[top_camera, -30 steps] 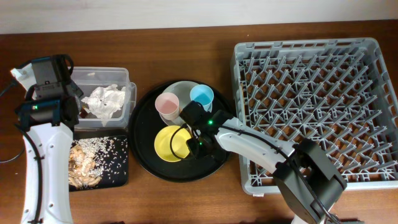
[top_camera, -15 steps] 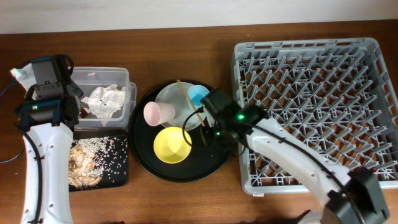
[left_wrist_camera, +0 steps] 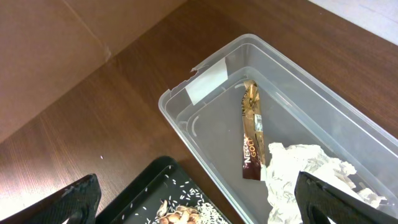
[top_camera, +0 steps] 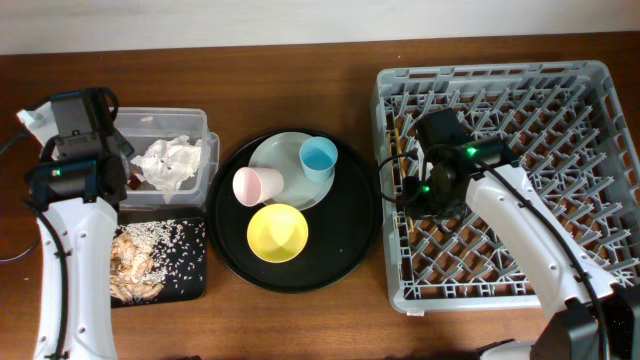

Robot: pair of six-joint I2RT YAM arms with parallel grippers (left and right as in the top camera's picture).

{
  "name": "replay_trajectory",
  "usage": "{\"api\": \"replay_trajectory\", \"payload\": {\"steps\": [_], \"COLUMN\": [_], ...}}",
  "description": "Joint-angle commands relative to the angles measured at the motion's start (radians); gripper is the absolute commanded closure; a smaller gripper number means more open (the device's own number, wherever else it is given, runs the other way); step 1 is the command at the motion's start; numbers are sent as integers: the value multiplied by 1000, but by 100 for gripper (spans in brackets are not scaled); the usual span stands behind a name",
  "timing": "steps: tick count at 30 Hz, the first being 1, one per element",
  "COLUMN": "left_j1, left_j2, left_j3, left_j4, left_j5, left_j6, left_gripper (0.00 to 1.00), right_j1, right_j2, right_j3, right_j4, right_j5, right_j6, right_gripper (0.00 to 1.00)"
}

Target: Sort waste into correct bins and load items into the dishwasher rack

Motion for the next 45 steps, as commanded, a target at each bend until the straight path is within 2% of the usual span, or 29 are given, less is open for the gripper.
{"api": "replay_trajectory", "payload": {"steps": [1, 5, 8, 10, 12, 14, 17, 21, 22, 25, 27, 28, 30, 34, 36, 39, 41, 43, 45], "left_j1": [2, 2, 2, 2, 2, 2, 2, 2, 2, 2, 2, 2, 2, 2, 2, 2, 2, 2, 2], "left_j2": [-10, -10, -10, -10, -10, -10, -10, -10, -10, -10, -10, -10, -10, -10, -10, -10, -10, -10, -10], "left_j3": [10, 10, 10, 10, 10, 10, 10, 10, 10, 10, 10, 10, 10, 10, 10, 10, 10, 10, 10], "left_j4": [-1, -1, -1, -1, -1, -1, -1, -1, -1, -1, -1, -1, -1, -1, -1, -1, -1, -1, -1], "left_j5": [-14, -14, -14, -14, -14, -14, -14, -14, -14, -14, -14, -14, -14, -14, -14, -14, -14, -14, -14], "left_j6": [9, 9, 9, 9, 9, 9, 9, 9, 9, 9, 9, 9, 9, 9, 9, 9, 9, 9, 9], "left_gripper": [1, 1, 1, 1, 1, 1, 1, 1, 1, 1, 1, 1, 1, 1, 1, 1, 1, 1, 1], "right_j1": [-5, 65, 284, 485, 617, 711, 746, 747, 747, 747, 747, 747, 747, 744, 686, 496, 236, -120, -350], "right_j2": [5, 4, 4, 5, 15, 72, 202, 323, 327, 327, 327, 327, 311, 126, -35, -222, -361, -387, -330], "right_j3": [0, 0, 0, 0, 0, 0, 0, 0, 0, 0, 0, 0, 2, 35, 37, 37, 37, 37, 37], "right_j4": [-4, -23, 37, 189, 350, 481, 607, 654, 648, 622, 595, 576, 557, 504, 457, 339, 250, 227, 265], "right_j5": [8, -181, -183, -183, -143, -66, -13, 31, 32, 32, 32, 31, 31, 32, 29, -108, -224, -688, -978], "right_j6": [-5, -119, -122, -132, -142, -190, -217, -216, -216, -216, -216, -216, -215, -212, -140, -117, -117, -230, -266], "right_gripper": [74, 74, 74, 73, 57, 53, 52, 48, 52, 78, 86, 96, 96, 96, 96, 96, 96, 96, 96]}}
